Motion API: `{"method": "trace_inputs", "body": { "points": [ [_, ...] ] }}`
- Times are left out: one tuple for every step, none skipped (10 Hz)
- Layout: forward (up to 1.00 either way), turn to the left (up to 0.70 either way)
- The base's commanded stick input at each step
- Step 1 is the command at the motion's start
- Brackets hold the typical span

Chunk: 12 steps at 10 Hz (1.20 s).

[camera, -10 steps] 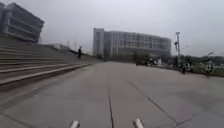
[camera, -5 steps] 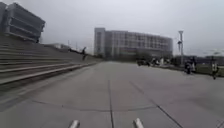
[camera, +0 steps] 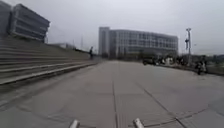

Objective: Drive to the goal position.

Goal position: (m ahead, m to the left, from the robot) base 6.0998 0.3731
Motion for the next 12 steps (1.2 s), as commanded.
{"method": "trace_inputs", "body": {
  "points": [
    [0.70,0.00],
    [0.82,0.00],
    [0.85,0.00],
    [0.85,0.00],
    [0.85,0.00],
    [0.85,0.00],
    [0.85,0.00],
    [0.85,0.33],
    [0.85,0.30],
    [0.85,0.24],
    [0.85,0.00],
    [0.85,0.00]
  ]
}}
